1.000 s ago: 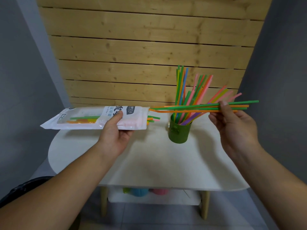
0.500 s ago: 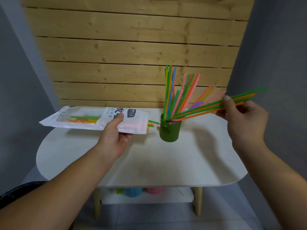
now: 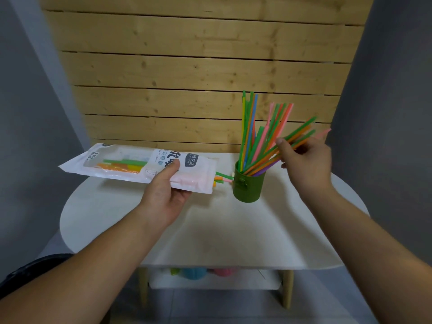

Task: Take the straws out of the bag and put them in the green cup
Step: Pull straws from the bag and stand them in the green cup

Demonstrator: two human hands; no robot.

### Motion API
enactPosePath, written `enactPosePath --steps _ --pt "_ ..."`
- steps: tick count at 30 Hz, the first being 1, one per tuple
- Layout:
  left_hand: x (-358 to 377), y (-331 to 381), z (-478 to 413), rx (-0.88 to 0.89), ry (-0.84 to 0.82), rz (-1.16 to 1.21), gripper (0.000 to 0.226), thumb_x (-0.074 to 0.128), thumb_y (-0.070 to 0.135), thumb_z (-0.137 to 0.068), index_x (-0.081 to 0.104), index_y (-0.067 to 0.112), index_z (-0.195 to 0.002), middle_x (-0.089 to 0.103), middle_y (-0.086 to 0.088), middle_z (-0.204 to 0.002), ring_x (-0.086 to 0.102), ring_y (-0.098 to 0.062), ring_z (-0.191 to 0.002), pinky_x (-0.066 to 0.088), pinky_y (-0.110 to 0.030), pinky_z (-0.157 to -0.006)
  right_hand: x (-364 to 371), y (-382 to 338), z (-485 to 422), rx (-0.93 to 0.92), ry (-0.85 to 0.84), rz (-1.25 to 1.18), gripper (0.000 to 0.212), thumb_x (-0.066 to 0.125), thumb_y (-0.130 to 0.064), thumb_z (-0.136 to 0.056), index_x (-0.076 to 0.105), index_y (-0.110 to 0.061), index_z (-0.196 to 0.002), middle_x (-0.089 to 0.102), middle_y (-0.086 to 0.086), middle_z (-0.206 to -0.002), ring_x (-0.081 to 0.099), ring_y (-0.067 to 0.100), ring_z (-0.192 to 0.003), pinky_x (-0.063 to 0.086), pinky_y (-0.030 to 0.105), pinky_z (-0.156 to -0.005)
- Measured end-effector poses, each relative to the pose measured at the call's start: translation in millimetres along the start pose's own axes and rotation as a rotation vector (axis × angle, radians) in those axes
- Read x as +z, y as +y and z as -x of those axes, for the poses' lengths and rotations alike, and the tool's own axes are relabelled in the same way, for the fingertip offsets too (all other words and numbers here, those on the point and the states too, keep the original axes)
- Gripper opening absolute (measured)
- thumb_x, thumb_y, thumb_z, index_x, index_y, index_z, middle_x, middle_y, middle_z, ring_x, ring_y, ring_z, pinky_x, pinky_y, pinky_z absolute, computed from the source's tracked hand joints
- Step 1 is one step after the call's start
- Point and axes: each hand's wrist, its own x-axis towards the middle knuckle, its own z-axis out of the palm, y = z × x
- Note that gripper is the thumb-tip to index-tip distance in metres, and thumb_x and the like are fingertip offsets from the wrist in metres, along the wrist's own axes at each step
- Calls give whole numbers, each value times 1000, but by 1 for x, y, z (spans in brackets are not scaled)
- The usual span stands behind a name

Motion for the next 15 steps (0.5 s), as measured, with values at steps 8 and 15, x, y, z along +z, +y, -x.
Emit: enactPosePath --steps 8,15 --pt "-2 4 0 27 -16 -10 39 68 10 -93 59 16 -131 79 -7 -106 78 -20 -89 64 -39 -66 16 12 -3 -70 -15 49 8 66 -29 -93 68 -21 -91 69 -10 -84 64 -1 -77 47 8 -64" --pt "-1 4 3 17 -42 -16 33 66 11 -95 61 16 -127 80 -5 -102 78 -19 -86 64 -37 -65 24 20 -10 18 -63 52 17 62 -32 -94 62 -31 -77 70 2 -79 68 29 -77 59 47 -73"
